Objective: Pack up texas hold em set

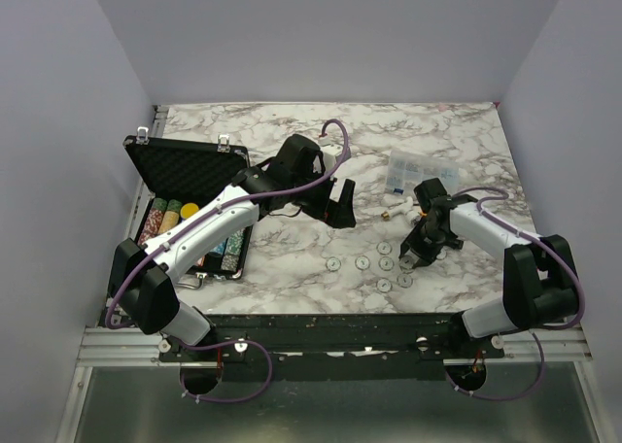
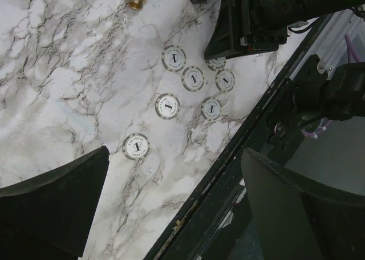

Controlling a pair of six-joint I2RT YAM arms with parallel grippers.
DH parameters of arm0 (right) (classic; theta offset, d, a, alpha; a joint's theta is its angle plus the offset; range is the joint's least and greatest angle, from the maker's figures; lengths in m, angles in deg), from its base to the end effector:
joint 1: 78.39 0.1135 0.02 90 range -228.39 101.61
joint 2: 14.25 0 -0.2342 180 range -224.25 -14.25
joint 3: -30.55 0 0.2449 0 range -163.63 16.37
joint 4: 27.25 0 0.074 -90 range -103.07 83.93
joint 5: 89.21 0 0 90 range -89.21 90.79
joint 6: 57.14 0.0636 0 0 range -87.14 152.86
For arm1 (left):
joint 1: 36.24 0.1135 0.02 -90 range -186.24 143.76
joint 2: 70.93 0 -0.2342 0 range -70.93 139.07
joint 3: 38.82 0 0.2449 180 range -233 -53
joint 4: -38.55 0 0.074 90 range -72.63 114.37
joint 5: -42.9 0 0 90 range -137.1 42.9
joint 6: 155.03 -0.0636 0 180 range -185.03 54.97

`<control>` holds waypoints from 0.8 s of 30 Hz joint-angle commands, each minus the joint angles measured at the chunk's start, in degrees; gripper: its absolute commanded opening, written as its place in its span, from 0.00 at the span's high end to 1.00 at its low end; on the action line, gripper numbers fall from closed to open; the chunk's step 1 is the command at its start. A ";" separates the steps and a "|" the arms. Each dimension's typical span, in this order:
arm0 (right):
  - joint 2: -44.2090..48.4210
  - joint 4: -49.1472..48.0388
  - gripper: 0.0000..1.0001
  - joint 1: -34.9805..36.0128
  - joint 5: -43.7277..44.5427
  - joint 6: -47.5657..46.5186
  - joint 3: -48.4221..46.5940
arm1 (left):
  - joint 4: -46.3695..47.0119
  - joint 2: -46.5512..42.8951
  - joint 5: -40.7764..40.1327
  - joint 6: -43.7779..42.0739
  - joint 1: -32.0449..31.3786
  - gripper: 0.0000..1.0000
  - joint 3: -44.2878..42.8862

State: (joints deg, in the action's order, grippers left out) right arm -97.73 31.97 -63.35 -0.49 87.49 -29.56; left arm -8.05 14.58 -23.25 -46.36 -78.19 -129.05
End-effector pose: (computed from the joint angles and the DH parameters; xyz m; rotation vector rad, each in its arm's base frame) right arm 0.2275 0.0626 0.1126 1.0291 2.8658 0.1405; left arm 0.2388 -0.2492 0.2789 0.7157 2.3372 -0.9920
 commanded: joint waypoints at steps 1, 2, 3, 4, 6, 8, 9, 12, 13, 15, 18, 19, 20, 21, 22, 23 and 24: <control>-0.33 1.03 0.62 0.42 2.80 1.14 0.58 | 0.98 -0.62 1.30 -0.04 0.20 0.02 0.47; -0.28 1.02 0.61 0.39 3.02 1.02 0.58 | 0.96 -0.65 1.28 -0.09 0.20 0.02 0.47; -0.20 0.89 0.61 0.42 3.20 1.00 0.58 | 0.96 -0.62 1.28 -0.11 0.16 0.02 0.47; -0.19 0.70 0.61 0.42 3.15 1.01 0.58 | 0.99 -0.62 1.33 -0.06 0.21 0.02 0.51; -0.26 0.41 0.60 0.42 2.65 0.94 0.62 | 1.09 -0.65 1.44 -0.04 0.21 0.01 0.52; -0.36 0.40 0.59 0.41 2.17 1.01 0.88 | 0.97 -0.64 1.46 -0.04 0.21 0.02 0.52; -0.24 0.45 0.59 0.42 2.01 1.09 0.97 | 0.99 -0.61 1.37 -0.05 0.20 0.02 0.47; 0.33 0.47 0.58 0.49 1.80 1.27 1.45 | 0.98 -0.61 1.52 -0.04 0.20 0.02 0.53; 0.61 0.69 0.58 0.52 1.83 1.39 1.62 | 1.07 -0.53 1.59 -0.04 0.21 0.02 0.47; 0.81 0.55 0.57 0.59 1.81 1.38 1.96 | 1.10 -0.61 1.65 -0.04 0.21 0.01 0.51; 0.44 0.12 0.54 0.55 1.63 1.27 2.09 | 1.09 -0.59 1.89 0.04 0.16 0.02 0.52; 0.32 -0.01 0.53 0.67 1.63 1.27 1.87 | 1.13 -0.54 1.90 0.13 0.15 0.02 0.47; 0.24 -0.07 0.51 0.68 1.63 1.27 1.69 | 1.22 -0.53 1.94 0.13 0.19 0.01 0.54; 0.19 -0.06 0.50 0.68 1.63 1.27 1.43 | 1.30 -0.57 1.92 0.13 0.21 0.01 0.57; 0.09 0.04 0.48 0.67 1.63 1.14 1.17 | 1.21 -0.67 1.88 0.12 0.17 0.02 0.58; -0.01 0.28 0.46 0.66 1.63 1.01 0.70 | 1.19 -0.67 1.97 0.11 0.21 0.02 0.60; -0.09 0.60 0.44 0.74 1.63 0.71 0.16 | 1.18 -0.62 1.89 0.12 0.20 0.01 0.55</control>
State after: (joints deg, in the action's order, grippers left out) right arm -97.71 31.97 -63.06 0.50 88.10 -28.19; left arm -7.92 14.58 -22.83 -46.34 -78.19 -129.05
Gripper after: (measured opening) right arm 0.528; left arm 0.984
